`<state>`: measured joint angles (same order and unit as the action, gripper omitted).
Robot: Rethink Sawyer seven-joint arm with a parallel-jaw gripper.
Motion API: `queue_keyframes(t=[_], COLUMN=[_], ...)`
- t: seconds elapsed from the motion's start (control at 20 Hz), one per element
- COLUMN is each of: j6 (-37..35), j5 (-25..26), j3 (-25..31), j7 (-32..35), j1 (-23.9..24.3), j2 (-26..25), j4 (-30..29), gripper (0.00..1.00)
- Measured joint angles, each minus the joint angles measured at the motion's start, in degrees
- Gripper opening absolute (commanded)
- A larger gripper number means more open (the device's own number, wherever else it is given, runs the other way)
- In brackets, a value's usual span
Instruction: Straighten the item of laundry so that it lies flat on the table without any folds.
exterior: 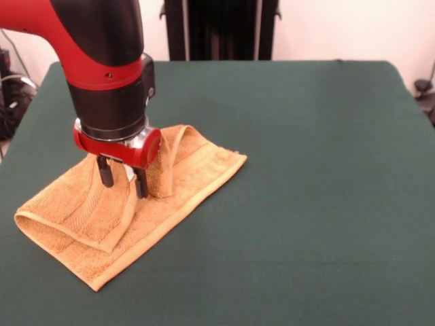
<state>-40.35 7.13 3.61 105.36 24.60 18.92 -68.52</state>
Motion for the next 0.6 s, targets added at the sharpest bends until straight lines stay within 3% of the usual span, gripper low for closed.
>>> queue_keyframes(t=[0.6], j6=[0.0], j5=[0.0], j3=[0.0], j7=[0.0], j1=[-0.4], j2=[-0.6], j4=[0.1], gripper=[1.00])
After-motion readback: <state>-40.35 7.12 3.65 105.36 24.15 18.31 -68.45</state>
